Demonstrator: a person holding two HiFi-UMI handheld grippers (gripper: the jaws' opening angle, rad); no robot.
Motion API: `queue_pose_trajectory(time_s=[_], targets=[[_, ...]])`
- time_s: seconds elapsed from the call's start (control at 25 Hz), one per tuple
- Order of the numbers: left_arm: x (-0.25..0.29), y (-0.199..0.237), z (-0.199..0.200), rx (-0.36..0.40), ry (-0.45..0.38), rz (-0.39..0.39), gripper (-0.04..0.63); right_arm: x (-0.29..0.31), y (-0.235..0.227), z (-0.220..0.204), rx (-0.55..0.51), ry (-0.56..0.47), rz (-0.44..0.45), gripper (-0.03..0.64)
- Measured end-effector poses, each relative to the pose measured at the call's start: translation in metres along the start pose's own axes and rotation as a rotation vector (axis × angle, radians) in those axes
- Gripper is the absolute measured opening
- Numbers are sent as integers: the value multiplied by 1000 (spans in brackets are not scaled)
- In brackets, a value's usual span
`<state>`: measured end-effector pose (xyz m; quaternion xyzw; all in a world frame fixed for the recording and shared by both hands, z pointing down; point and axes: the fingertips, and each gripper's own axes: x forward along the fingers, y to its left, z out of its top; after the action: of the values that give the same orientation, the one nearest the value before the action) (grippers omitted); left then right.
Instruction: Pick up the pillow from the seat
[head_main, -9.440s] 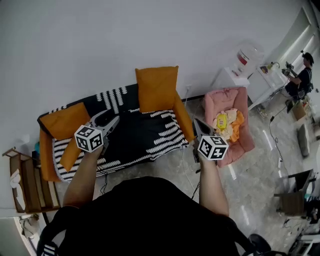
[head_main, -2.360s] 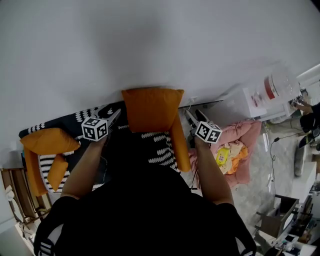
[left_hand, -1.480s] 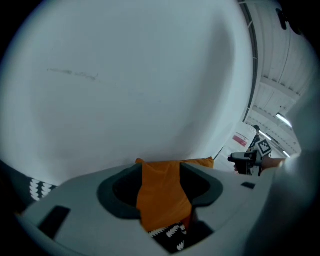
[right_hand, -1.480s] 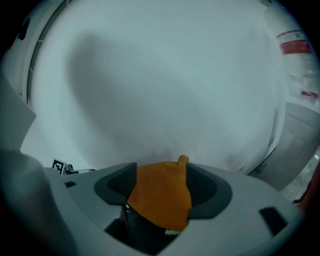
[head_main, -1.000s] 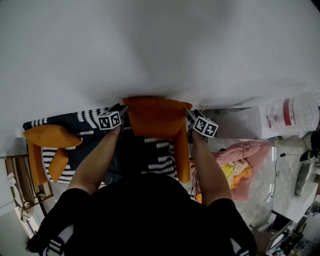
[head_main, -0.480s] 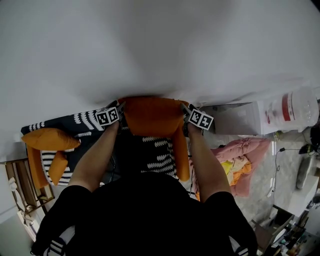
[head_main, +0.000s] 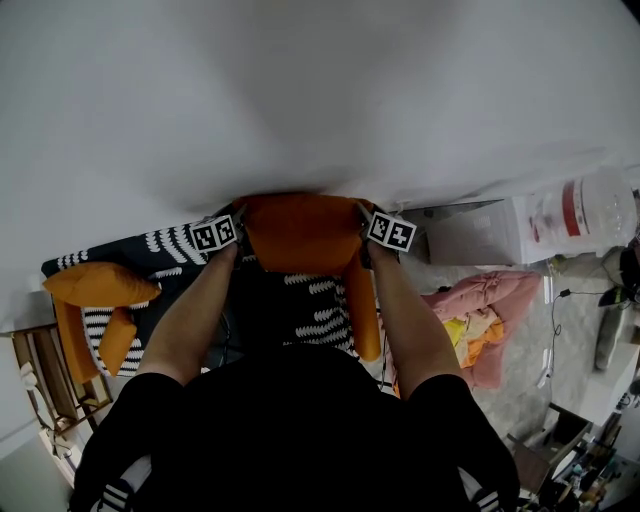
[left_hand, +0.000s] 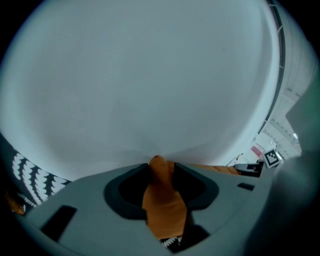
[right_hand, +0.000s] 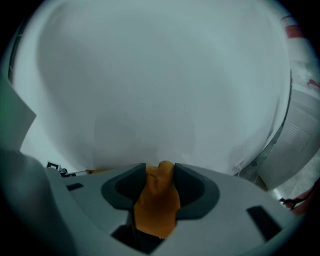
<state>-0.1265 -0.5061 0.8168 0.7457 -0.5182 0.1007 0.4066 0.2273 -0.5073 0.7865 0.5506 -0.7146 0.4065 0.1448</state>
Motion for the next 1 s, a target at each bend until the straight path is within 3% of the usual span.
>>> queue_pose_trajectory(time_s=[0.56,1.0], targets=[[-11,-8,-8,35,39,-3,85,-10,8,-9,-47,16,-4,89],[-39,-8,-18,37,43,8,60,-28,25,-18,-61,15,26,69]])
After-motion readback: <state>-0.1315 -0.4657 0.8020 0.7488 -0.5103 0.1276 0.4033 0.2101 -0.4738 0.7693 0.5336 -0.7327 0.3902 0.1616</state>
